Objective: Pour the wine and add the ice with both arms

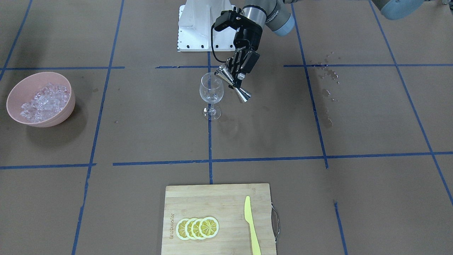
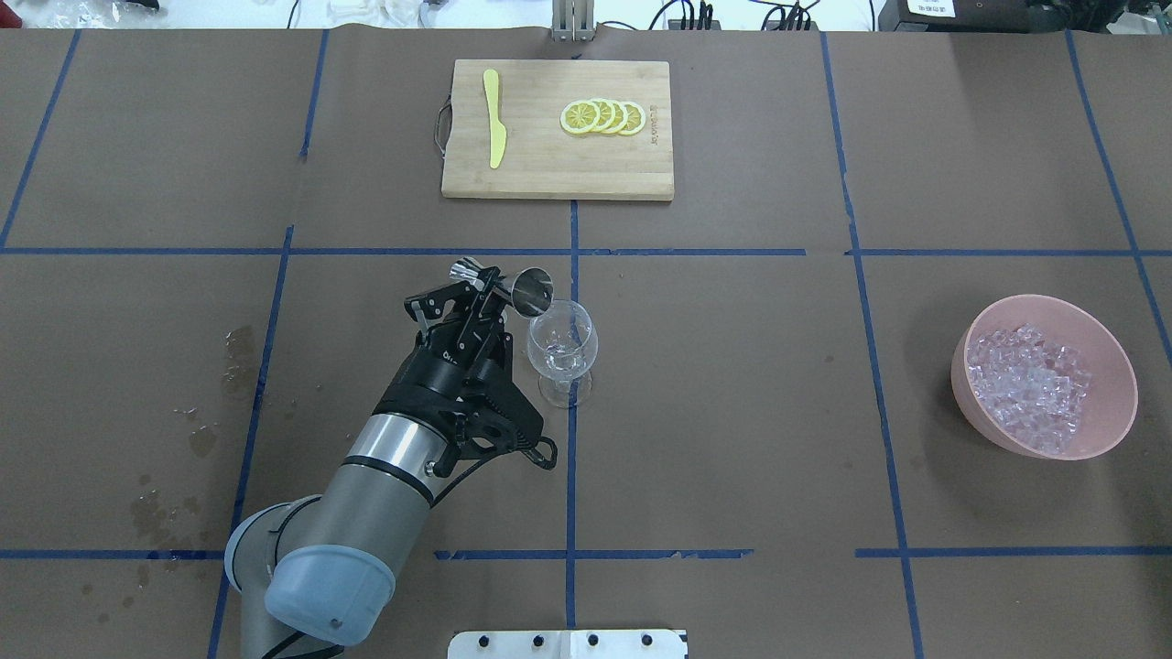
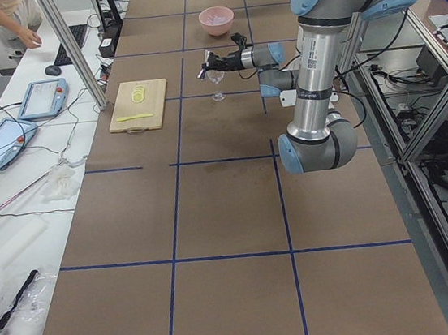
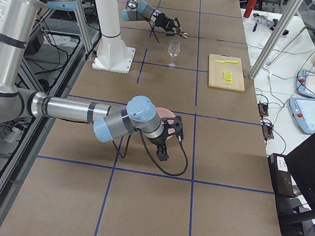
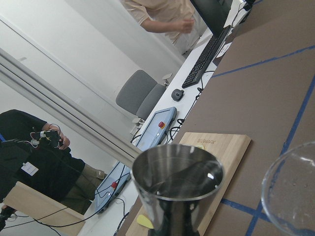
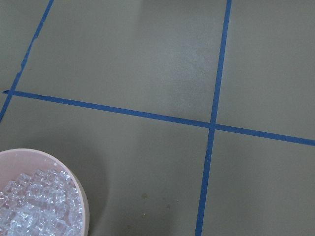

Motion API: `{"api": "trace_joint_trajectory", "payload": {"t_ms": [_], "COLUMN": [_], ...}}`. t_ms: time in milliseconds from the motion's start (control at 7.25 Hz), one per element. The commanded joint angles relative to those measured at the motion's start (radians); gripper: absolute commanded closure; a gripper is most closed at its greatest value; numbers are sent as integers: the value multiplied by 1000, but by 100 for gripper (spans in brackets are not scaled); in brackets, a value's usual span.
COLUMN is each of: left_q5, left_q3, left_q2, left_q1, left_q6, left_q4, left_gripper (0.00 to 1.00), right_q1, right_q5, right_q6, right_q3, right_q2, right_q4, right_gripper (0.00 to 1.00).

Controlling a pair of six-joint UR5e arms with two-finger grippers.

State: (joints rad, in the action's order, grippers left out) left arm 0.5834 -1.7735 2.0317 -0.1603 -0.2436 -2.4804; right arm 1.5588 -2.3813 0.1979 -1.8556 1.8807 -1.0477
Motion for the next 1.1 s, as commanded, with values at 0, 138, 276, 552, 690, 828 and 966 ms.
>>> {"api": "trace_joint_trajectory", "payload": {"t_ms": [0, 138, 276, 552, 690, 828, 966], "left_q5": [-17, -37, -39, -101, -102, -103, -103], "left_q3": [2, 2, -1, 0, -1, -1, -1], "left_q2": [5, 4, 7, 18, 19, 19, 19], "left_q1": [10, 13, 13, 22, 22, 21, 21], "left_q6": [-110, -141, -307, -382, -442, -474, -523], "left_q4": [0, 0, -3, -3, -5, -5, -5], "left_gripper": [100, 100, 100, 100, 100, 100, 100], "right_q1": [0, 0, 0, 0, 1, 0, 0], "right_q5": [-1, -1, -1, -3, -3, -3, -3], "right_q6": [0, 0, 0, 0, 0, 0, 0], "right_q3": [4, 4, 4, 10, 10, 10, 10], "right_q2": [0, 0, 0, 0, 0, 0, 0], "right_q4": [0, 0, 0, 0, 0, 0, 0], "right_gripper": [0, 0, 0, 0, 0, 0, 0]}}
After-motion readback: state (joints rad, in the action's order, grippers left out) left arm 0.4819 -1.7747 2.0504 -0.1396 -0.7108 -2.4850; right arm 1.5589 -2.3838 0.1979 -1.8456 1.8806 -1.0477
